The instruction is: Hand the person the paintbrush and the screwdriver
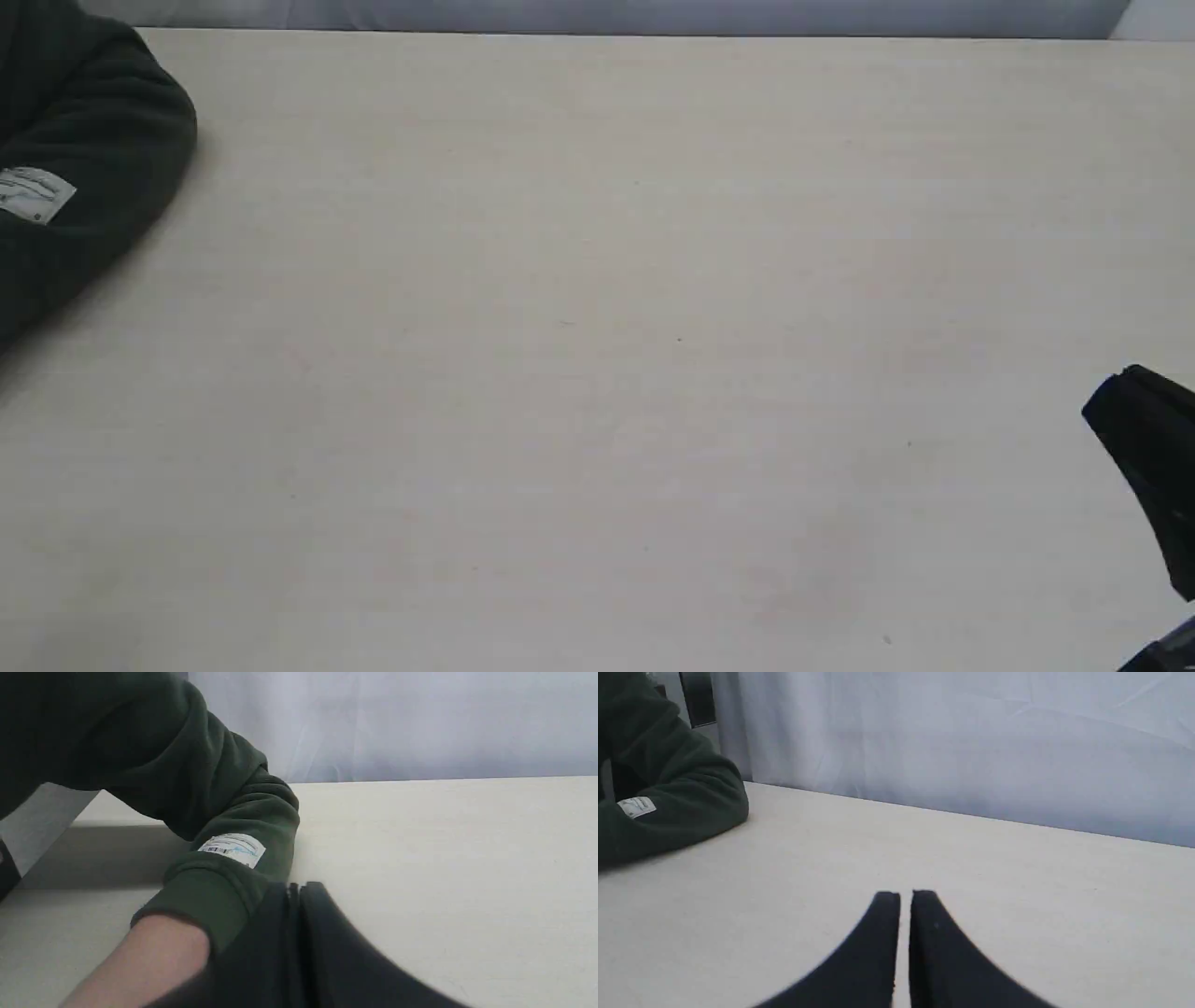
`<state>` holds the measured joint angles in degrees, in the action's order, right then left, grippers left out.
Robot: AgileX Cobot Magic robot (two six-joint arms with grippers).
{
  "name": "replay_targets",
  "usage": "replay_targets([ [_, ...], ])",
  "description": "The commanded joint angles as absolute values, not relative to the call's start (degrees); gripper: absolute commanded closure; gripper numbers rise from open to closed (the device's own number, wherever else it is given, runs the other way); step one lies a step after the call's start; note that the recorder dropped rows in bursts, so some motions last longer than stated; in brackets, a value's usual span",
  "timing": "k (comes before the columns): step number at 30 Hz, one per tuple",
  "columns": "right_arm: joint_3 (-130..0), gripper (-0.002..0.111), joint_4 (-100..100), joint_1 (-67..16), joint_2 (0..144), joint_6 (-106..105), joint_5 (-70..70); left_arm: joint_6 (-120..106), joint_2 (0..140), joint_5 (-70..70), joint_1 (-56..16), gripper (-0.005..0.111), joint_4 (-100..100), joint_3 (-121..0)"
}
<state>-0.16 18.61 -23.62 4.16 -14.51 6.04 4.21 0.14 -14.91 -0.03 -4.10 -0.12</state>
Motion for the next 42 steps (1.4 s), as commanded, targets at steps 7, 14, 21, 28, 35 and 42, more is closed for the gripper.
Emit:
replay_targets([
  [7,0.0,0.104,18.6,-23.3,3.5,-20.2,6.3,4.3,0.0,-14.2,-0.4,0.107,-3.9,0.0],
  [14,0.0,0.104,18.6,-15.1,0.0,-20.2,6.5,4.3,0.0,-14.2,-0.4,0.107,-3.9,0.0],
  [21,0.0,0.104,18.6,-5.6,0.0,-20.2,11.6,4.3,0.0,-14.2,-0.4,0.107,-3.9,0.0],
  [28,0.0,0.104,18.4,-0.1,0.0,-20.8,13.5,4.3,0.0,-14.2,-0.4,0.107,-3.9,0.0],
  [35,0.0,0.104,18.4,1.8,0.0,-21.8,16.7,4.3,0.0,-14.3,-0.4,0.107,-3.9,0.0],
  [42,0.0,0.104,18.4,1.8,0.0,-22.3,17.0,4.3,0.0,-14.3,-0.4,0.107,-3.8,0.0],
])
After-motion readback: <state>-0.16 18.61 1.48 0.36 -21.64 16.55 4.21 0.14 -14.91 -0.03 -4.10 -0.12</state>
